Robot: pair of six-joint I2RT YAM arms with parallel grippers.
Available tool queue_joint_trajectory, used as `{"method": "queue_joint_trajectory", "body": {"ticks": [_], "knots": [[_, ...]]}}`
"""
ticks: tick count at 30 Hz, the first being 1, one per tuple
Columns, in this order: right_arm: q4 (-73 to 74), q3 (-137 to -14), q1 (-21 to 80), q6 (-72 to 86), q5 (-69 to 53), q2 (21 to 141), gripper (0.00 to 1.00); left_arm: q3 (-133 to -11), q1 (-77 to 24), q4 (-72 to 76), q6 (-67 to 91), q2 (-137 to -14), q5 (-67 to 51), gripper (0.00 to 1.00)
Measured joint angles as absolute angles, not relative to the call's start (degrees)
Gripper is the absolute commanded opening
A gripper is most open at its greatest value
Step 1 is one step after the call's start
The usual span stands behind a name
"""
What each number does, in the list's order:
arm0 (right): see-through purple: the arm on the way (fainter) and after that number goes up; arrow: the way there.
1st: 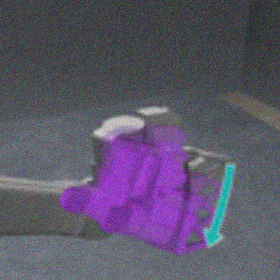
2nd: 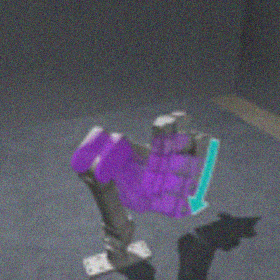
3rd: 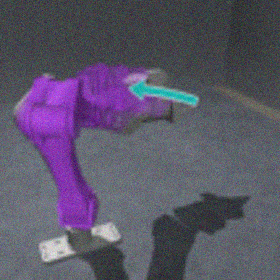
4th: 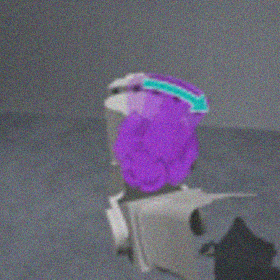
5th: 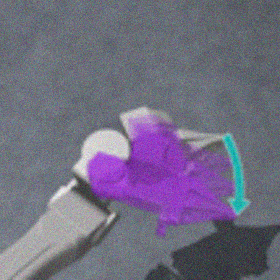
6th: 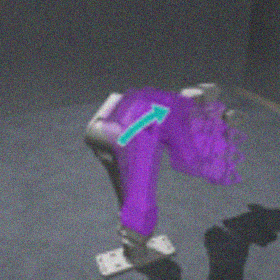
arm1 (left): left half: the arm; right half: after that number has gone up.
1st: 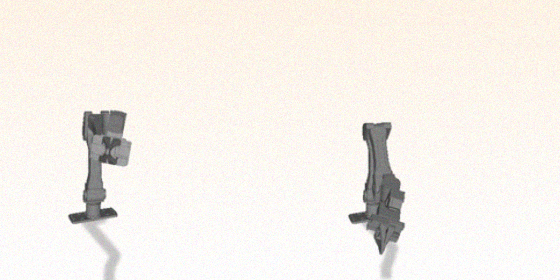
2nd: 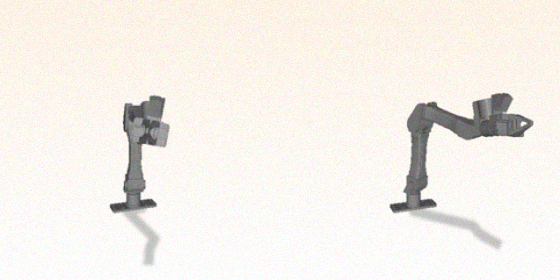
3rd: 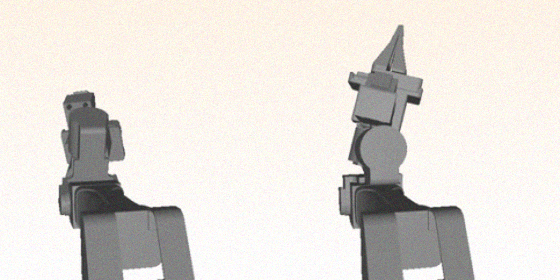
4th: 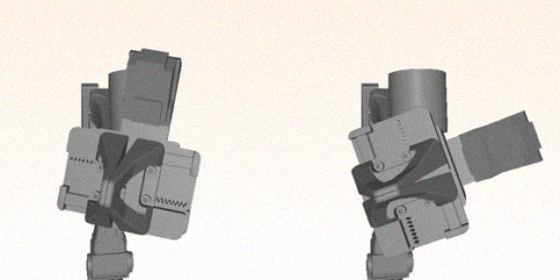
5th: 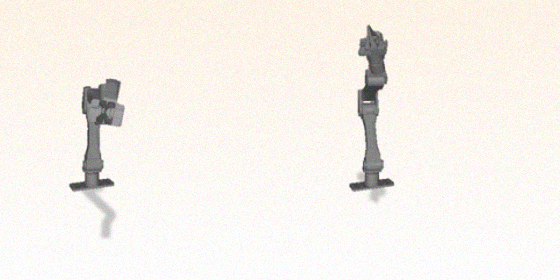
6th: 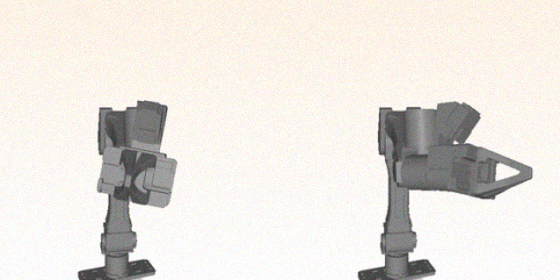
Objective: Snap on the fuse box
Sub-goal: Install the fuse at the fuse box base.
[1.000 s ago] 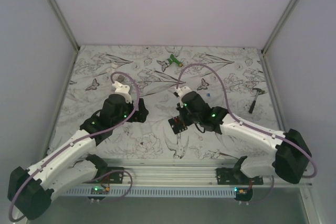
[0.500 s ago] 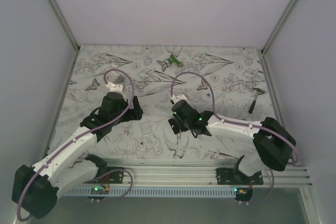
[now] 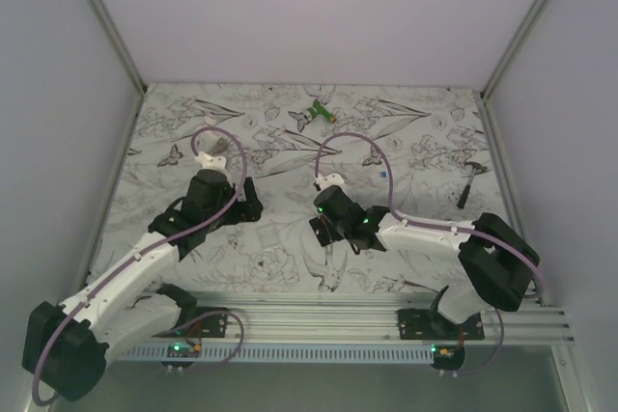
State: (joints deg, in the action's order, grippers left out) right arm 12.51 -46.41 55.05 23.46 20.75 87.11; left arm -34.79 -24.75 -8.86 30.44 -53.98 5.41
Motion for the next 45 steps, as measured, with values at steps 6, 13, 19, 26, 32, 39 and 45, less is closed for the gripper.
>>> {"method": "queue_joint_trajectory", "body": {"ticks": [6, 13, 19, 26, 32, 39, 45], "knots": [[12.21, -46.41, 55.05, 23.92, 21.39, 87.44, 0.0, -34.79, -24.75, -8.93, 30.46, -54.87, 4.69, 1.0], [11.53, -46.41, 55.05, 24.25, 21.56, 87.83, 0.0, -34.79, -24.75, -8.95, 30.46, -55.16, 4.36, 1.0], [11.51, -46.41, 55.07, 24.27, 21.58, 87.83, 0.0, -34.79, -24.73, -8.97, 30.46, -55.16, 4.29, 1.0], [11.55, -46.41, 55.44, 24.38, 21.76, 87.72, 0.0, -34.79, -24.73, -8.97, 30.5, -55.16, 4.12, 1.0], [11.46, -46.41, 55.72, 24.51, 21.82, 87.35, 0.0, -34.79, -24.73, -8.97, 30.72, -55.13, 4.01, 1.0], [11.38, -46.41, 55.75, 24.91, 21.87, 87.37, 0.0, -34.79, -24.73, -8.97, 30.89, -55.13, 3.97, 1.0], [11.38, -46.41, 55.75, 25.26, 22.02, 88.2, 0.0, -34.79, -24.73, -8.97, 30.89, -55.13, 3.97, 1.0]]}}
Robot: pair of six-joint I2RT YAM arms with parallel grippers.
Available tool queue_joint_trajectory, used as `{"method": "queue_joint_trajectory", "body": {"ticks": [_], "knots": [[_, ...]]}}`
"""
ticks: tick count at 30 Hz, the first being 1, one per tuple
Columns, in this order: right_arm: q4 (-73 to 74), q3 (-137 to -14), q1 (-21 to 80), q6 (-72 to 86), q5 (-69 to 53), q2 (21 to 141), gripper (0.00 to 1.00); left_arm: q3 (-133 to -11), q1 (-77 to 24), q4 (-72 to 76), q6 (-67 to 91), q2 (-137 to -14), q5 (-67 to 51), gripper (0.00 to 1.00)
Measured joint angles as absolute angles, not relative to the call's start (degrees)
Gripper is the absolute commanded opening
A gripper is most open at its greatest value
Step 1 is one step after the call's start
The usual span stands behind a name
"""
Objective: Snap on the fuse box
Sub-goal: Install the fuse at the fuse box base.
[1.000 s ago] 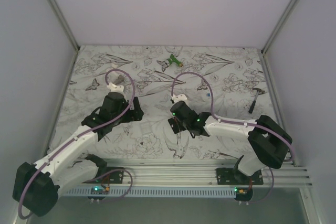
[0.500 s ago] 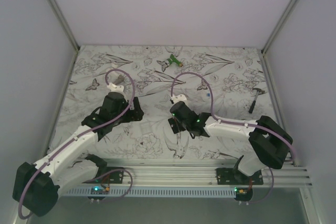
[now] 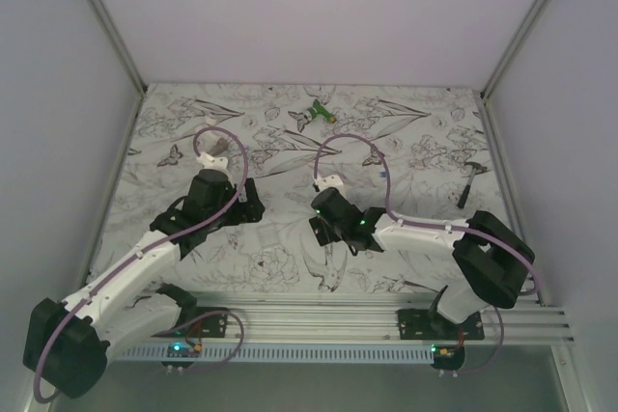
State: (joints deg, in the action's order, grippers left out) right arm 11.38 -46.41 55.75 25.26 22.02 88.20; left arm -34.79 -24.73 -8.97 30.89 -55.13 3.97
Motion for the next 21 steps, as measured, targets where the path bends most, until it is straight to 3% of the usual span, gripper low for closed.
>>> {"method": "queue_joint_trajectory", "body": {"ticks": [21], "knots": [[11.7, -49.3, 57.39, 26.44, 27.66, 93.01, 0.0, -34.79, -24.73, -8.97, 31.33, -55.11, 3.97, 1.0]]}}
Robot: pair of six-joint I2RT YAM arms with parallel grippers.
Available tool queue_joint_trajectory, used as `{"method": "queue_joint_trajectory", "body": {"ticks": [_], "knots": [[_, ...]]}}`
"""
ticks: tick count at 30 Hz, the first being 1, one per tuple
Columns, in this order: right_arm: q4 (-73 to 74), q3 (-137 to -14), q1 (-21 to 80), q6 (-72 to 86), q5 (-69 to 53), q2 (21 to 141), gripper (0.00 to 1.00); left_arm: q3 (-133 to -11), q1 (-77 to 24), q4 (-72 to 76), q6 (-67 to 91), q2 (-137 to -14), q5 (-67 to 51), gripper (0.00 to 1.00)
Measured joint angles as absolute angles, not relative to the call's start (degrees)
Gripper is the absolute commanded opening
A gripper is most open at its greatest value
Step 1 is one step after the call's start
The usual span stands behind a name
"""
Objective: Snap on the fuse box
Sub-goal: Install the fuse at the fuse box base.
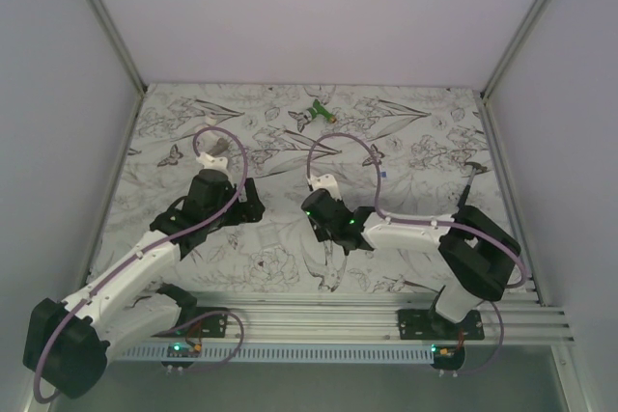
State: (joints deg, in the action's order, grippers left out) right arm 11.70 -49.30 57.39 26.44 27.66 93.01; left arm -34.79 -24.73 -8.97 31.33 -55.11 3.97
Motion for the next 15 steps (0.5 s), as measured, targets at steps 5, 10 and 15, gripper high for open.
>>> {"method": "queue_joint_trajectory", "body": {"ticks": [5, 10, 15], "knots": [[12.78, -49.98, 57.8, 28.38, 29.23, 93.56, 0.04, -34.79, -24.73, -8.97, 31.73, -55.11, 3.99, 1.0], [13.17, -50.06, 57.84, 29.87, 29.54, 93.56, 0.18, -34.79, -24.73, -8.97, 31.81, -55.0, 3.99, 1.0], [15.57, -50.17, 57.84, 30.46, 28.82, 93.03, 0.27, -34.79, -24.69, -8.99, 31.94, -54.7, 3.97, 1.0]]}}
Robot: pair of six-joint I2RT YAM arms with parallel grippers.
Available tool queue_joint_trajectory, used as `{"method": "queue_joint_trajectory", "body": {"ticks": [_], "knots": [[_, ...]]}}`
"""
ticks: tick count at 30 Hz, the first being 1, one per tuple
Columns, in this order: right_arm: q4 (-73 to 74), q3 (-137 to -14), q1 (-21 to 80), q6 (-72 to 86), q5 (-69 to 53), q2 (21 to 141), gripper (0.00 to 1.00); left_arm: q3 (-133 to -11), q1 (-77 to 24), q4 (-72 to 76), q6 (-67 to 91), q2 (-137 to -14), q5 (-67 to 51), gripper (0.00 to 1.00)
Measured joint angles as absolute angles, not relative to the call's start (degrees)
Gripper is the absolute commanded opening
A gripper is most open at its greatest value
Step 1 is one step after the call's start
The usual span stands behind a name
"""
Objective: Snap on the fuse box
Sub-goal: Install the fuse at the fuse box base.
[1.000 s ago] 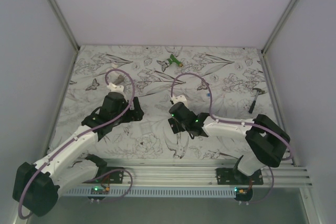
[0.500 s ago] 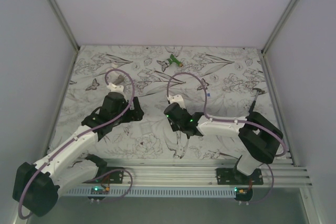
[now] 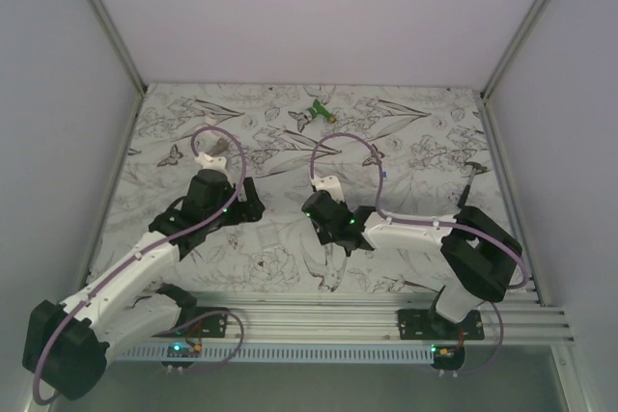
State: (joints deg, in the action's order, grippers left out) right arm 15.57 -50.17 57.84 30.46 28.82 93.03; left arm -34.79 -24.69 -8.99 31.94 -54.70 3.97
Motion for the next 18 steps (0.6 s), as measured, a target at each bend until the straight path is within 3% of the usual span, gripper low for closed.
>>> {"method": "queue_joint_trajectory", "body": {"ticks": [8, 18], "knots": [[19.44, -51.7, 57.84, 30.2, 27.03, 91.96, 0.31, -34.79, -24.64, -8.99, 31.94, -54.26, 3.97, 1.0], [21.41, -52.21, 56.42, 29.15, 25.08, 91.96, 0.18, -34.79, -24.64, -8.99, 31.94, -53.93, 3.97, 1.0]]}}
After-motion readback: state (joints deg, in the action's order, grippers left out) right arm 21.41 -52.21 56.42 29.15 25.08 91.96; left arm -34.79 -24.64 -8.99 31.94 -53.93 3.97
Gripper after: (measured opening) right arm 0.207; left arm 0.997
